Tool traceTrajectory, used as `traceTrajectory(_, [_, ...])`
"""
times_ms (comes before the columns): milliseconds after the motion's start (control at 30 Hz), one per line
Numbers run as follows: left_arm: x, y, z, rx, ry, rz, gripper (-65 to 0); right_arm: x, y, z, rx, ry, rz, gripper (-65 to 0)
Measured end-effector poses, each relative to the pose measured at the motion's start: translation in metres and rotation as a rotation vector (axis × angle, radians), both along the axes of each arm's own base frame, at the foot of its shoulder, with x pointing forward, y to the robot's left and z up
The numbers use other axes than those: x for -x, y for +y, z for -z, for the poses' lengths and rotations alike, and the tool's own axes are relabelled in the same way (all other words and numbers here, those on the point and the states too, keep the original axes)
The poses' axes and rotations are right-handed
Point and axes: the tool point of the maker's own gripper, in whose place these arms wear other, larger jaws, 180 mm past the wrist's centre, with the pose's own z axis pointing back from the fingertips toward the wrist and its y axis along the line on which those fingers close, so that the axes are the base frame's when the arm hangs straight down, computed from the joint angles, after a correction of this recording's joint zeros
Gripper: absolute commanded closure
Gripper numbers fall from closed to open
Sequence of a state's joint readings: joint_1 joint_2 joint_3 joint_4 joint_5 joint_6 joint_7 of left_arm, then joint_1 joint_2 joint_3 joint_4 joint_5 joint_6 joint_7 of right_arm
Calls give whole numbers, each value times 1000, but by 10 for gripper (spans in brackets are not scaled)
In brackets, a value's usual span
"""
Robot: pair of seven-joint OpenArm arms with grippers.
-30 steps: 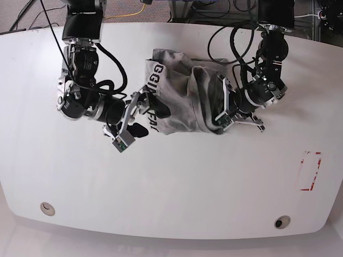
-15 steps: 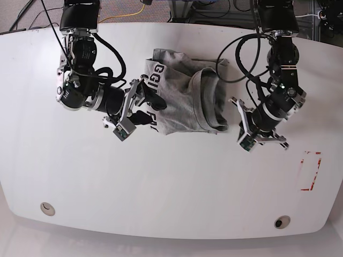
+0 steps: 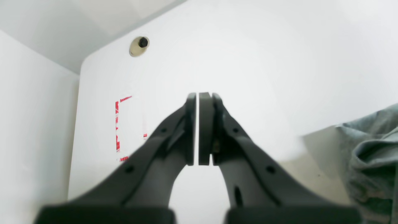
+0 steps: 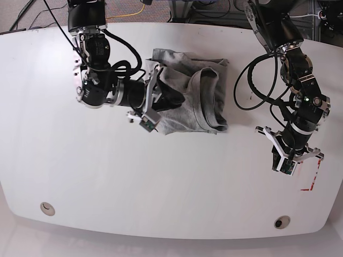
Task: Layout the t-shirt on the table in an organized manner, then fold the t-shirt properly
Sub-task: 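Press the folded bundle flat with the right gripper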
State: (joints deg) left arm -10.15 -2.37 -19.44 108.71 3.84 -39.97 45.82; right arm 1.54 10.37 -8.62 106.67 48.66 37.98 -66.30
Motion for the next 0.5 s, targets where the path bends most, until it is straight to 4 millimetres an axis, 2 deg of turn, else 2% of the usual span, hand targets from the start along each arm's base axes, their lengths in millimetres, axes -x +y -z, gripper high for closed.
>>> traceTrajectory(133, [-1,-2,-4,1,-13,17,0,3,20,9,-69,49,-30,-79])
traceTrajectory(300, [-1,8,-7,-27,-14,-3,0,5,34,44,-56,148,-51,-79])
traceTrajectory(500, [-1,4,-6,-19,-12,6,0,12,53,75,-57,218,-100,-78])
